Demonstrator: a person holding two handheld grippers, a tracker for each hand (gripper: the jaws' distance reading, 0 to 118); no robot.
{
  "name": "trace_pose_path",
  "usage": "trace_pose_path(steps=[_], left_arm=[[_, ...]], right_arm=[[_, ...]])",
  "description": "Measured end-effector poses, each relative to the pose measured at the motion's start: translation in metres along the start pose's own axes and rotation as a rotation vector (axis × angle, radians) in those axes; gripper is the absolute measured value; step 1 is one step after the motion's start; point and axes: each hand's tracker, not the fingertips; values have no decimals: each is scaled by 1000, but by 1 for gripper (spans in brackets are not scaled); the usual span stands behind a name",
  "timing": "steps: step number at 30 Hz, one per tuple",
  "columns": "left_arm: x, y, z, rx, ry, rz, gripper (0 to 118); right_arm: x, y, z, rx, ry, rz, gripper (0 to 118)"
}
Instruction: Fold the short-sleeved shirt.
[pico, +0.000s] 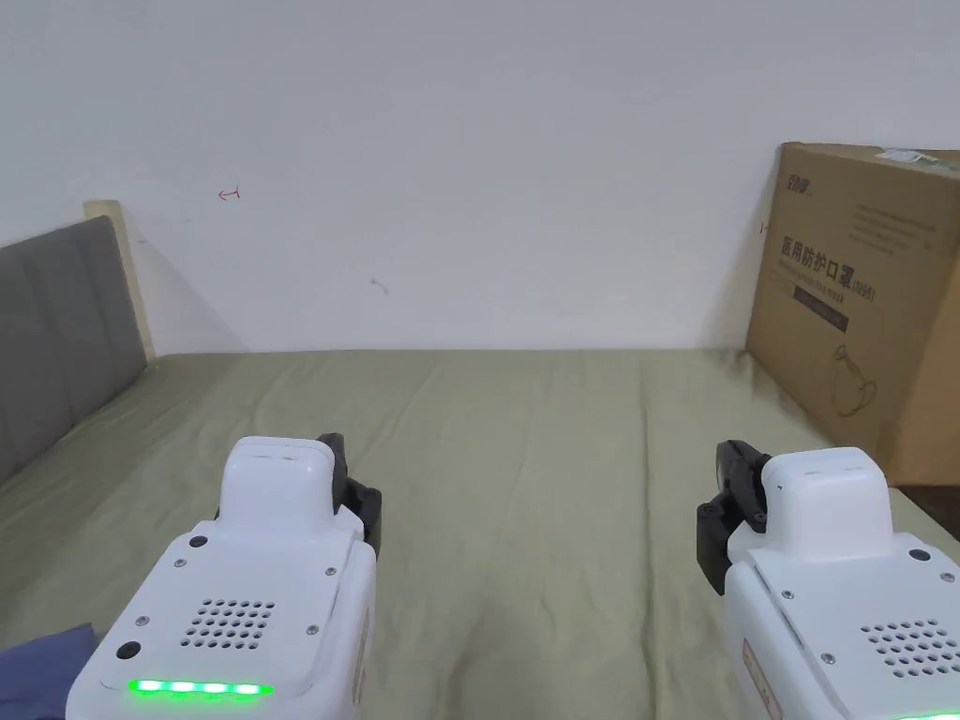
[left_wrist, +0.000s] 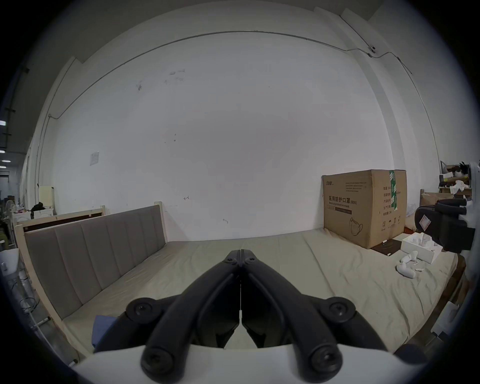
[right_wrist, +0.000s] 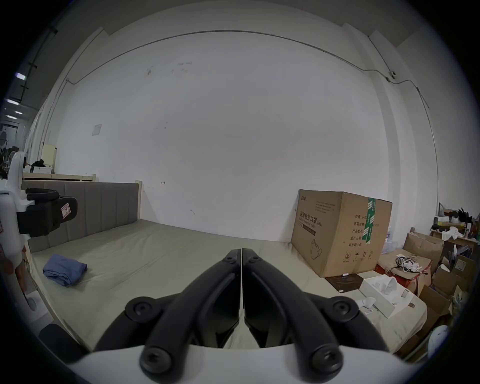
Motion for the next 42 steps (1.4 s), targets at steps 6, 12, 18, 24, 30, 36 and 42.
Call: trace_pose_path(steps=[6,12,18,24,30,36,42], left_arm=[[-2,0,1,0,2,2,0],[-4,-2,2,0,8,6,0],[-6,-4,1,1,16,18,1],[-5,-8,1,-3,-1,16,7],[-7,-9,-3,-24,3,34,103],[-5,-12,1,-2,0,4,118],[-5,-8,-1,-15,-50,36,118]], right_arm=[[-1,-1,-1,-4,-2,0,0],[-2,-2,-1,-6,-7,-3,0],[-1,-5,-2,-13,-9,-16,0],[2,-6,-4,-8,0,-52,52],[1,-7,-3,7,-11,-32,104],[1,-6,-3,26,-17,-48,117],[-3,-4,-2,36,-19,-24,118]])
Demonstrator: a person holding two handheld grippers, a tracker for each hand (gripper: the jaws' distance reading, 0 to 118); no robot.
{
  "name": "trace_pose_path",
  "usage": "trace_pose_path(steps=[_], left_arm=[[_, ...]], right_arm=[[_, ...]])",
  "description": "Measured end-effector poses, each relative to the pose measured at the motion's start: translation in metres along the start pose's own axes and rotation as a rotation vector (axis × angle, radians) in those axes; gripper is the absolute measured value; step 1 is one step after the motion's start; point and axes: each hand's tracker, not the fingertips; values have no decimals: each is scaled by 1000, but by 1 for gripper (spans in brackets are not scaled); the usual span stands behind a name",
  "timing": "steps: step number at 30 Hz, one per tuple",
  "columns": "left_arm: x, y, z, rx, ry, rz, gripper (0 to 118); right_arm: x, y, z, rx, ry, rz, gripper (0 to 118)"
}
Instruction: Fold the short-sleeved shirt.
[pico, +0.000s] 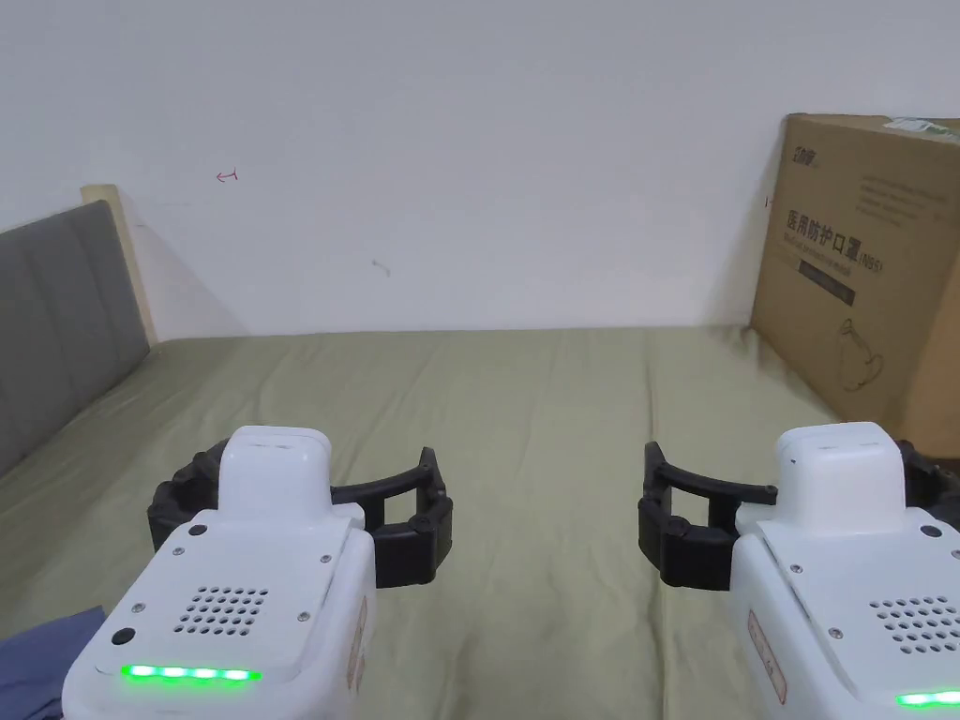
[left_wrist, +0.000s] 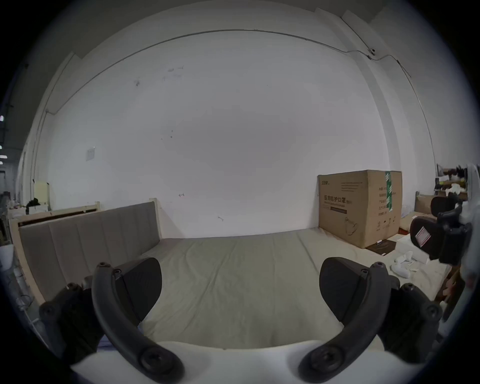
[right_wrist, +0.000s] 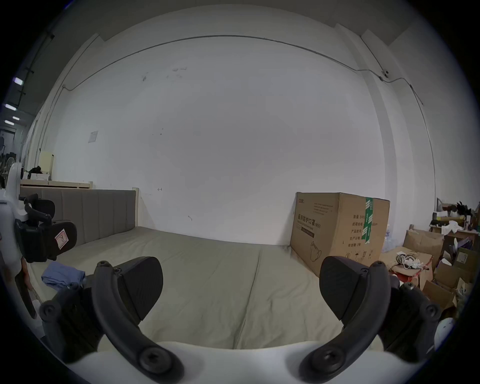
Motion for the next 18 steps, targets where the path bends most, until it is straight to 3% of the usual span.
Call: trace_pose_path(steps=[4,10,18], left_arm=[[-2,4,1,-11,-47,21,118],[7,4,3,-17,34,-44,118],[8,2,3,-26,28,-59,118]], right_arm=[[-2,0,0,6,3,18,118],[0,0,-3,-9,-5,-9,118],[5,-2,-5,-24,-23,-23,118]])
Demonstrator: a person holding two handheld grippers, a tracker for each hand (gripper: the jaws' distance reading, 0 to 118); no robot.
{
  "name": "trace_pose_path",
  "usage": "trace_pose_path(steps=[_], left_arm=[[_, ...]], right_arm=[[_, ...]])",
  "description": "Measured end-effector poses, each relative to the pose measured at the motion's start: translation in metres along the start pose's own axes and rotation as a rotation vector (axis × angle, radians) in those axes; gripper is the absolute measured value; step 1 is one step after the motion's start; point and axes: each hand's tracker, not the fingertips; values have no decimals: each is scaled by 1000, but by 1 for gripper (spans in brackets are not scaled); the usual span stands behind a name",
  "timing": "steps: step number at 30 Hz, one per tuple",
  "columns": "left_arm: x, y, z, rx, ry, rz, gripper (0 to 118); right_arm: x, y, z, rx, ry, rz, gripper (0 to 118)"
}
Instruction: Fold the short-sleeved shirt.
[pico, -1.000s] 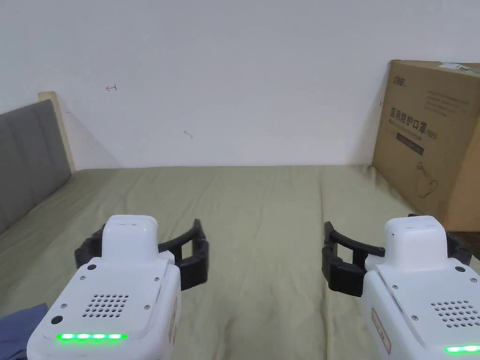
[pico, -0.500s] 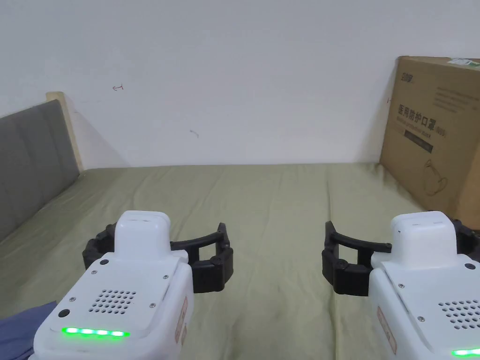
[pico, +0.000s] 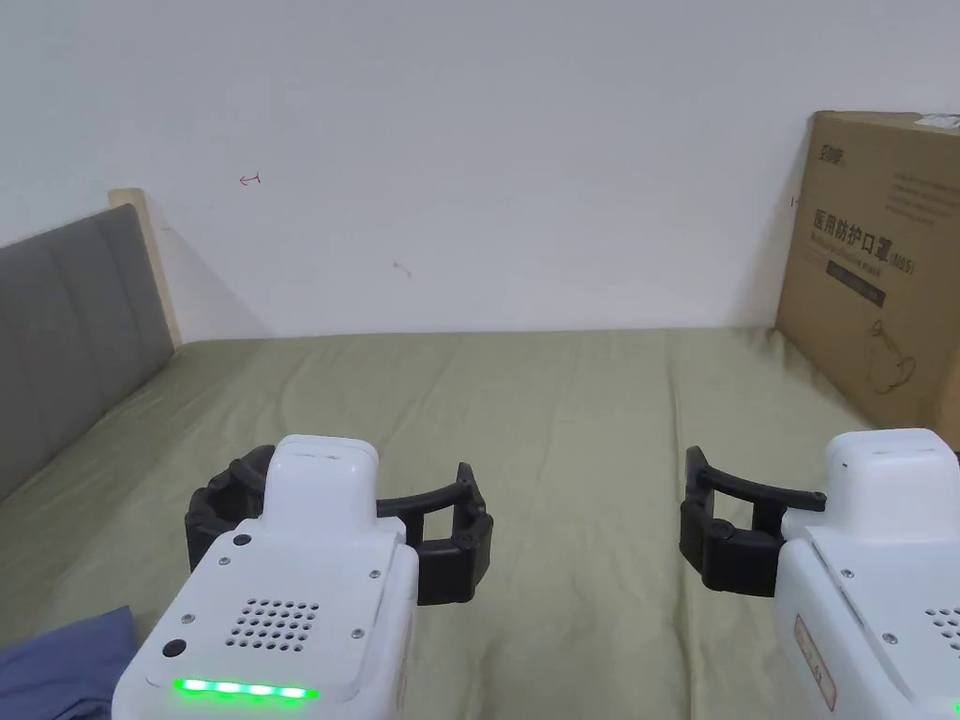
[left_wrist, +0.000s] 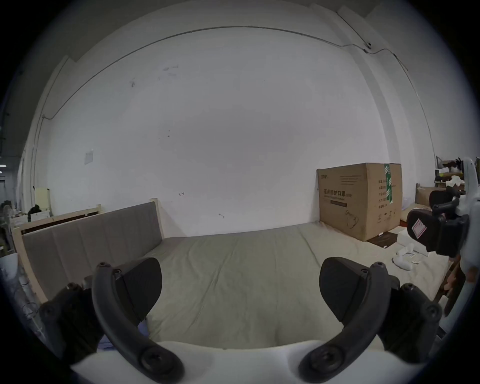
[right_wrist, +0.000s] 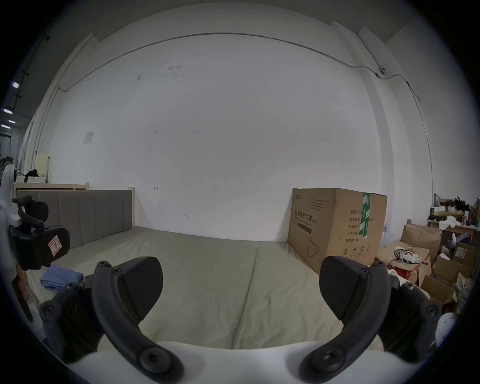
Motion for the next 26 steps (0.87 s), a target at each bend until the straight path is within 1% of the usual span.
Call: trace_pose_path(steps=[2,7,10,15,18,21,23,24,26], left_arm=[[2,1,0,-5,28,-6,118],[1,-1,-1,-17,24,11,118],[0,-3,-1,-14,25,20,118],[-3,-4,1,23,9,74,118],[1,-4,3,77,14,38,118],[7,0,4,52,40,-6,118],[7,0,3,32,20,0,118],[6,0,3,18,-32,28,118],[3,0,3,8,-50,62,118]], right_arm=[[1,0,-1,-1,-6,-6,118],[2,-1,-2,-9,-17,-18,118],[2,-1,-3,-11,-18,-14,118],[1,0,-3,-5,-17,4,118],[1,1,-4,-3,-14,1,118],[0,1,-5,-5,-17,5,118],[0,2,-5,-4,-16,6,118],[-1,2,-5,-4,-15,6,118],[-1,2,-5,-4,-14,5,118]])
